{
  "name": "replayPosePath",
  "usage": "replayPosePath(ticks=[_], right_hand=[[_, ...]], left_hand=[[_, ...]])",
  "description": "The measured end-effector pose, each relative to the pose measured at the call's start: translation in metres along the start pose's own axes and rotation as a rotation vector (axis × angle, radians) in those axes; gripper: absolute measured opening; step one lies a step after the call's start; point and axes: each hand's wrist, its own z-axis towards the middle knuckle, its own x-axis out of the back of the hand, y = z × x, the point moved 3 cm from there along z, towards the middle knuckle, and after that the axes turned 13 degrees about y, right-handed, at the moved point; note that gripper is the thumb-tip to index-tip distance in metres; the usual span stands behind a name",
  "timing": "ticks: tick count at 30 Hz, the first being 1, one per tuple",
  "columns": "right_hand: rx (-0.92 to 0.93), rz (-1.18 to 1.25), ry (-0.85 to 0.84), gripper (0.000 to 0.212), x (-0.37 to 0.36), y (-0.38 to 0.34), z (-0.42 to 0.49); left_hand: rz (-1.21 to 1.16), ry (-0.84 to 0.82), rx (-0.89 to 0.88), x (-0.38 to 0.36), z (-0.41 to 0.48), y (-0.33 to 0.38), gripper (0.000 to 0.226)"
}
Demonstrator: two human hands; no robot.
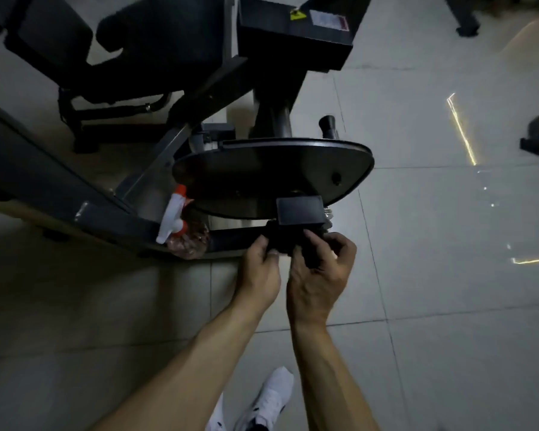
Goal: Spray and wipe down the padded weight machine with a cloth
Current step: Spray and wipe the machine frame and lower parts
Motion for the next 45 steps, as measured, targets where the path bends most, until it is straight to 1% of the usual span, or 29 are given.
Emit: replayPosePath(ticks=[2,3,4,8,9,12,14,16,17,19,20,22,23,24,27,28,31,32,33,34,35,36,37,38,39,40,41,43,45], right_hand=[[0.069,-0.109,-0.067,0.03,-0.004,-0.003,-0.009],[0.087,-0.119,-0.078,0.029,-0.003,-0.005,-0.008],[0.076,-0.105,-0.063,0.027,-0.001,-0.005,-0.006],[-0.091,-0.041,0.085,0.023,0.0,-0.003,0.0],[-0.099,-0.046,0.087,0.023,-0.003,-0.005,-0.005],[-0.058,-0.101,-0.004,0.022,-0.005,-0.01,-0.01],[-0.121,-0.079,0.036,0.021,0.001,-0.007,0.0],[-0.166,-0.055,0.097,0.021,-0.001,-0.004,0.0],[-0.168,-0.049,0.082,0.021,-0.004,-0.008,-0.005],[-0.094,-0.08,-0.026,0.02,-0.01,-0.015,-0.014],[-0.098,-0.079,-0.042,0.02,-0.01,-0.014,-0.013],[-0.208,-0.038,0.054,0.02,-0.004,-0.009,-0.003],[-0.228,-0.014,0.101,0.02,-0.002,-0.006,-0.001],[-0.203,-0.011,0.107,0.021,-0.003,-0.006,-0.002],[-0.04,-0.117,-0.058,0.021,-0.008,-0.016,-0.014],[-0.067,-0.123,-0.065,0.021,-0.006,-0.014,-0.011],[-0.226,-0.054,0.117,0.023,0.004,-0.006,0.004],[-0.206,-0.063,0.107,0.024,0.003,-0.005,0.001],[-0.136,-0.111,0.036,0.024,0.0,-0.007,-0.008],[-0.056,-0.177,-0.092,0.024,-0.006,-0.013,-0.021],[-0.021,-0.217,-0.238,0.023,-0.012,-0.017,-0.034],[-0.089,-0.218,-0.341,0.023,-0.015,-0.018,-0.044],[-0.219,-0.197,-0.385,0.024,-0.014,-0.015,-0.049],[-0.369,-0.137,-0.391,0.024,-0.011,-0.011,-0.048],[-0.466,-0.054,-0.391,0.024,-0.005,-0.012,-0.048],[-0.503,0.034,-0.417,0.026,-0.002,-0.017,-0.045],[-0.547,0.127,-0.452,0.03,0.004,-0.019,-0.043],[-0.654,0.248,-0.494,0.036,0.014,-0.026,-0.037],[-0.673,0.25,-0.439,0.034,0.026,-0.029,-0.024]], left_hand=[[-0.031,-0.008,0.009,0.004,0.002,-0.001,0.041],[-0.033,-0.025,0.017,0.005,0.002,-0.001,0.042],[-0.036,-0.044,0.021,0.006,0.003,-0.001,0.042],[-0.057,-0.115,0.012,0.01,0.006,0.004,0.041],[-0.069,-0.123,0.008,0.012,0.007,0.006,0.042],[-0.098,-0.122,0.017,0.014,0.008,0.003,0.04],[-0.102,-0.128,0.02,0.014,0.008,0.004,0.04],[-0.135,-0.129,0.066,0.014,0.009,0.003,0.039],[-0.139,-0.128,0.079,0.015,0.01,0.002,0.039],[-0.105,-0.132,0.074,0.016,0.012,0.0,0.041],[-0.095,-0.142,0.067,0.017,0.013,-0.001,0.043],[-0.089,-0.155,0.06,0.017,0.013,-0.003,0.045],[-0.085,-0.15,0.059,0.017,0.012,-0.004,0.045],[-0.084,-0.143,0.059,0.016,0.013,-0.006,0.045],[-0.088,-0.135,0.059,0.014,0.015,-0.011,0.045],[-0.095,-0.136,0.058,0.014,0.015,-0.013,0.045],[-0.089,-0.123,0.063,0.019,0.011,-0.017,0.039],[-0.09,-0.097,0.097,0.019,0.011,-0.023,0.035],[-0.095,-0.046,0.153,0.02,0.009,-0.028,0.029],[-0.121,0.029,0.231,0.024,0.007,-0.034,0.025],[-0.169,0.098,0.335,0.029,0.002,-0.038,0.023],[-0.227,0.133,0.452,0.033,-0.005,-0.041,0.022],[-0.299,0.111,0.548,0.035,-0.015,-0.041,0.024],[-0.38,0.046,0.591,0.035,-0.023,-0.038,0.028],[-0.431,-0.03,0.574,0.036,-0.033,-0.032,0.031],[-0.435,-0.077,0.511,0.036,-0.036,-0.026,0.03],[-0.418,-0.081,0.454,0.033,-0.039,-0.021,0.03],[-0.307,0.026,0.393,0.024,-0.033,-0.022,0.034],[-0.205,0.132,0.383,0.018,-0.03,-0.022,0.032]])
